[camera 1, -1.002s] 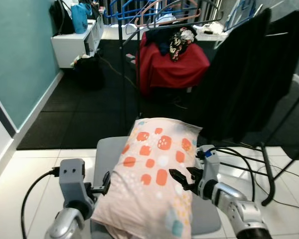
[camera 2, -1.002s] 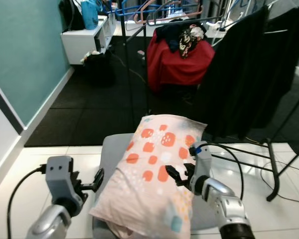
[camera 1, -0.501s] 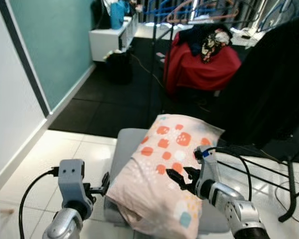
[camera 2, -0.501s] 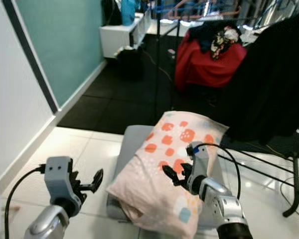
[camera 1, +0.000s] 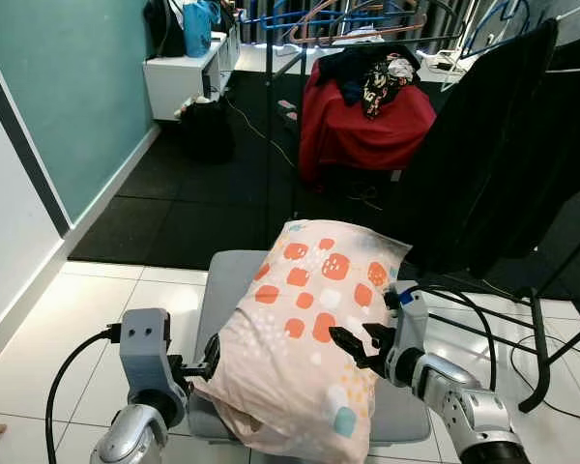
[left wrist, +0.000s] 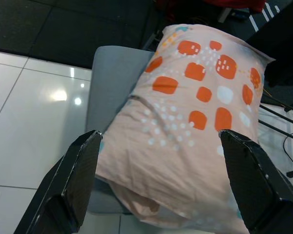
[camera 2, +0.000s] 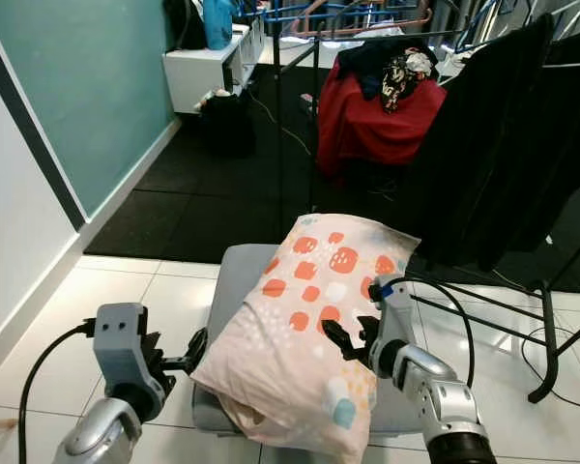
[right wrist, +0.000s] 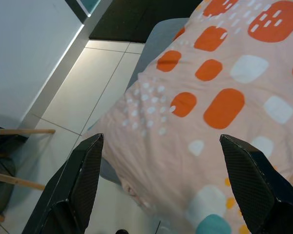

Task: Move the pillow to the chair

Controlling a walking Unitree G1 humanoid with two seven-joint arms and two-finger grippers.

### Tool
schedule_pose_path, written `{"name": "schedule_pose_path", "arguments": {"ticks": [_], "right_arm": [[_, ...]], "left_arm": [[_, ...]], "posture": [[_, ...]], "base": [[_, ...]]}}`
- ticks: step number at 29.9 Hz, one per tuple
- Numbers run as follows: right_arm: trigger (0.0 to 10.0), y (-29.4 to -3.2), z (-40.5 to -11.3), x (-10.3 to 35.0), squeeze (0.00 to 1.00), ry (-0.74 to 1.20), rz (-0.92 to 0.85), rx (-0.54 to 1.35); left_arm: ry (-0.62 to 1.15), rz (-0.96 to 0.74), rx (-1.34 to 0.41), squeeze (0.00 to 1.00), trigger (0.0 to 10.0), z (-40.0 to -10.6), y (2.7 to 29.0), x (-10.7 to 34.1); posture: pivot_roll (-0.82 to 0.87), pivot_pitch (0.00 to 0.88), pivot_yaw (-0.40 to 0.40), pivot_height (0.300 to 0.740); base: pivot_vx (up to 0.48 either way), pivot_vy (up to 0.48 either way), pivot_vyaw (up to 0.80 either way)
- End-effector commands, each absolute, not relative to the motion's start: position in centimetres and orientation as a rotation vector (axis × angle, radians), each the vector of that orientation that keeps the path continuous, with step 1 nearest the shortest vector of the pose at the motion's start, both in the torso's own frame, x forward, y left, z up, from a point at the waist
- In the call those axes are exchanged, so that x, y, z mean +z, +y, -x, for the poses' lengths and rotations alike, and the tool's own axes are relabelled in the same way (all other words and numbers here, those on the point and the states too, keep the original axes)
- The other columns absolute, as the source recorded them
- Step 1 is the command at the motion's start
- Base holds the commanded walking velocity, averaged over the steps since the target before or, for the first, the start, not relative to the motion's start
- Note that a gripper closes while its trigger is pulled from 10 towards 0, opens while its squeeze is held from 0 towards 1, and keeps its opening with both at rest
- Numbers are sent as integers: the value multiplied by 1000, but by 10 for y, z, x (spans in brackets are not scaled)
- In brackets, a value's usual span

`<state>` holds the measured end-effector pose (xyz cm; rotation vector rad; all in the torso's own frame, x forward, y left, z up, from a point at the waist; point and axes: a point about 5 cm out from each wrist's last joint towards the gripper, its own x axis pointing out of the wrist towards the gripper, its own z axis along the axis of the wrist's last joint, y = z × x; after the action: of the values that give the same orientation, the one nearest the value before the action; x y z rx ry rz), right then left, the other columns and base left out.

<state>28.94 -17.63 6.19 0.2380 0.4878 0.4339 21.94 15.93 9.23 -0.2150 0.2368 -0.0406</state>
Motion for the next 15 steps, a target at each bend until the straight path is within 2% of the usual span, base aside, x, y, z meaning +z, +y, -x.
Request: {"name": "schedule_pose_path", "arguments": {"ticks": [1, 6, 7, 9, 15], "right_arm": [[10000, -177, -289, 60, 0, 501, -246, 432], [10000, -187, -300, 59, 0, 522, -233, 353], [10000, -194, -314, 66, 0, 493, -247, 288], [10000, -198, -325, 73, 0, 463, -261, 256], [10000, -204, -342, 90, 0, 407, -274, 221]], "left_arm": [[234, 210, -42, 0, 10000, -218, 160, 93], [200, 213, -32, 0, 10000, -222, 164, 99], [170, 204, -13, 0, 10000, -228, 170, 104], [154, 188, 6, 0, 10000, -234, 175, 107], [96, 176, 31, 0, 10000, -251, 182, 121]], "posture": [[-180, 18, -52, 737], [-175, 18, -55, 732], [-172, 17, -55, 722], [-167, 16, -54, 712], [-159, 7, -59, 687]], "base": [[0, 0, 0], [0, 0, 0], [0, 0, 0], [0, 0, 0], [0, 0, 0]]}}
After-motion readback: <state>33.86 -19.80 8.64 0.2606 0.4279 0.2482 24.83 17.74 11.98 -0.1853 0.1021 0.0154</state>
